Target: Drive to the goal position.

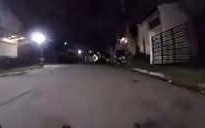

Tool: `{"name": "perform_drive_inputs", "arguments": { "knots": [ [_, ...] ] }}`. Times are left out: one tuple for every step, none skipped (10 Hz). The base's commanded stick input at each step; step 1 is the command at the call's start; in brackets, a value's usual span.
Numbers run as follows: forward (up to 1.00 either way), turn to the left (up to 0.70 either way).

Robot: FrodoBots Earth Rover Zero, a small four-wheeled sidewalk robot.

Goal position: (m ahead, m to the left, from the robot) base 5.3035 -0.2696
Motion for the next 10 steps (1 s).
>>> {"name": "perform_drive_inputs", "arguments": {
  "knots": [
    [1.0, -0.4],
    [1.0, -0.22],
    [1.0, -0.07],
    [1.0, 0.0],
    [1.0, 0.0],
    [1.0, 0.0],
    [1.0, 0.0],
    [1.0, 0.0],
    [1.0, 0.0],
    [1.0, 0.0]
  ]
}}
